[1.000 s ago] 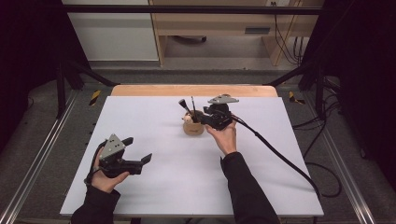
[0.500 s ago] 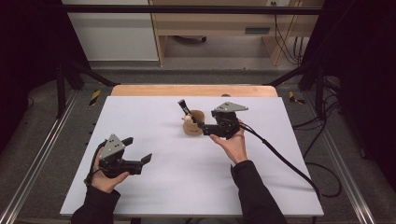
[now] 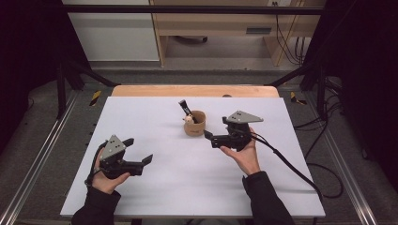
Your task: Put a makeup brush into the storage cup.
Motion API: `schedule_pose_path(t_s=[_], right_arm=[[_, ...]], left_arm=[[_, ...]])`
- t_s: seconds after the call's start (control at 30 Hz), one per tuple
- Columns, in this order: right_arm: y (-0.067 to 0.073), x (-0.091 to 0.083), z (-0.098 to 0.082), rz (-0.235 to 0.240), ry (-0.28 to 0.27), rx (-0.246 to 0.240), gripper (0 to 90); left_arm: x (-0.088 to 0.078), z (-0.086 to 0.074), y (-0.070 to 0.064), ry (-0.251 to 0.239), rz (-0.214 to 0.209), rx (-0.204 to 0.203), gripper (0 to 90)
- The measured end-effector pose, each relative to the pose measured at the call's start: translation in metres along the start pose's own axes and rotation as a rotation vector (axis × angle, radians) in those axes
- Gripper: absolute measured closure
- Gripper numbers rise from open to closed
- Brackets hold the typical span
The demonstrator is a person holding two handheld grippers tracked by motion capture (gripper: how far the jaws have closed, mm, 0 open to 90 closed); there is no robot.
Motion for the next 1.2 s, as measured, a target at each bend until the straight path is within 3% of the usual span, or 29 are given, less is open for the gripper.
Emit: schedule_pose_path(t_s=[0.77,1.2], right_arm=[[-0.007,-0.048,-0.026,-0.008,-0.031,-0.005,7.6],[-0.014,-0.069,-0.045,-0.017,-0.039,0.037,7.1]], left_arm=[[0.000,-0.002,-0.001,0.007,0.000,-0.005,6.8],[-0.002,-0.004,0.001,0.005,0.006,-0.012,6.6]])
Point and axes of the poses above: each handheld gripper's, and its own axes: x roughly forward along the jaws, z roughly out of its top, y roughly to its left, the point moved 1 cm from there along x, roughly forward along the jaws, and after that the axes turned 1 degree about x, right-handed, at the moved point
